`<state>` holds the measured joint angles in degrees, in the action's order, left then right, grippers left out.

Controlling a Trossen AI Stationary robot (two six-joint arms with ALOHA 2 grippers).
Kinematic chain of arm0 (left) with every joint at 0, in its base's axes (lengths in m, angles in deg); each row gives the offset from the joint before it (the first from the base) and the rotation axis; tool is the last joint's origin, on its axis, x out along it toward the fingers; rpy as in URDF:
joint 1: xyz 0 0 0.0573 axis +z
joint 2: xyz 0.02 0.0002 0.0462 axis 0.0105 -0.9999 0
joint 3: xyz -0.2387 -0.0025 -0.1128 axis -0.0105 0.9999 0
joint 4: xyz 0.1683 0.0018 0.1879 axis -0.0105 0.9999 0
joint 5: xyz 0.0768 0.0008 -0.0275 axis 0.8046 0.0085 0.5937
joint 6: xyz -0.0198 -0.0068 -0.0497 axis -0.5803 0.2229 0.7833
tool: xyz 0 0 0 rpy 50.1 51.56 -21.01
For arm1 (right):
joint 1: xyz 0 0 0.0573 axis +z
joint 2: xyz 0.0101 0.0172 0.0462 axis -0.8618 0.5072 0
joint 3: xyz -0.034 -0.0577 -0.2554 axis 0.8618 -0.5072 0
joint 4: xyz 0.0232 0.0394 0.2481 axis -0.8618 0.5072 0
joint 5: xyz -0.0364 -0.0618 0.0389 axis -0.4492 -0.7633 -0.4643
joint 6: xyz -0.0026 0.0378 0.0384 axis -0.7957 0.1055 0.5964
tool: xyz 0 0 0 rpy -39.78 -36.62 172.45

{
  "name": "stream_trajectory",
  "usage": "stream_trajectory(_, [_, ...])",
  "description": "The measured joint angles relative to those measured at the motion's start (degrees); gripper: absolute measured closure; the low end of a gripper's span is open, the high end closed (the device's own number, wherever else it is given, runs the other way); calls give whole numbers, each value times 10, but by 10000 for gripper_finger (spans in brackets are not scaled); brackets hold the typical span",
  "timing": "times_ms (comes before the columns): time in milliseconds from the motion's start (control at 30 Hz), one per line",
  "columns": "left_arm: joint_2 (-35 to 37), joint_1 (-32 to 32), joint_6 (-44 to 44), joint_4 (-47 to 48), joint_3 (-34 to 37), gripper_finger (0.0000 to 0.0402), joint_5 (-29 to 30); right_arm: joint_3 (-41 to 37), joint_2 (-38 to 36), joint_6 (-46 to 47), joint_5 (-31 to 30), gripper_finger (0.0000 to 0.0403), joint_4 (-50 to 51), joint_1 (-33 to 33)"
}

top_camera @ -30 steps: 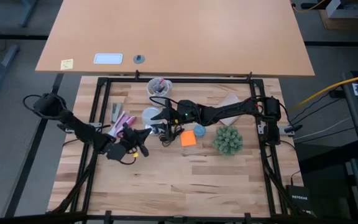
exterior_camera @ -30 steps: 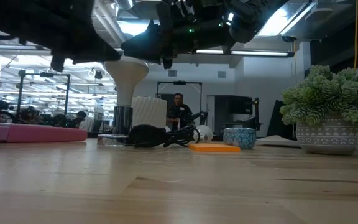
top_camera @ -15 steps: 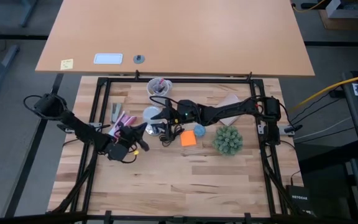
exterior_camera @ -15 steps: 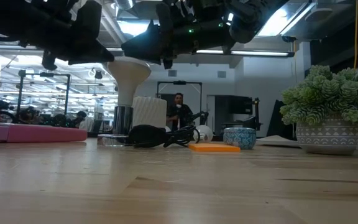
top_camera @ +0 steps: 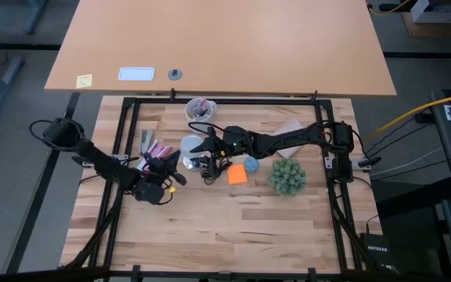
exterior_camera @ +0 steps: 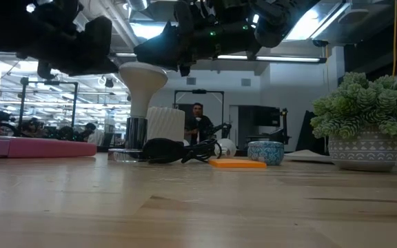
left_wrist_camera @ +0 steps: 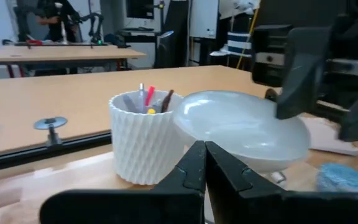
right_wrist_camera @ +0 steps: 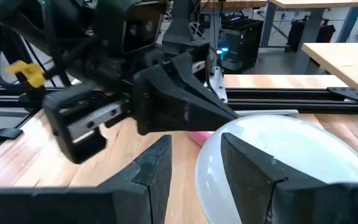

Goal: Screw lightbulb
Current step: Insert the lightbulb into the silver lamp

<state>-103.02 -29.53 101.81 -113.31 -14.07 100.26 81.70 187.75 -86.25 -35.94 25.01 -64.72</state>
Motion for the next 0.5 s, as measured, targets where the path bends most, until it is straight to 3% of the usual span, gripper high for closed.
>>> stream_trajectory(133, [0,6,40,0,1,402,12,0,0,0,0,260,0,0])
stream_trajectory(400, [13,-37,3,-13,-20,402,24,0,0,0,0,260,0,0])
stream_trajectory(500, [13,-45,20,-12,-29,401,3,0,0,0,-1,260,-4,0])
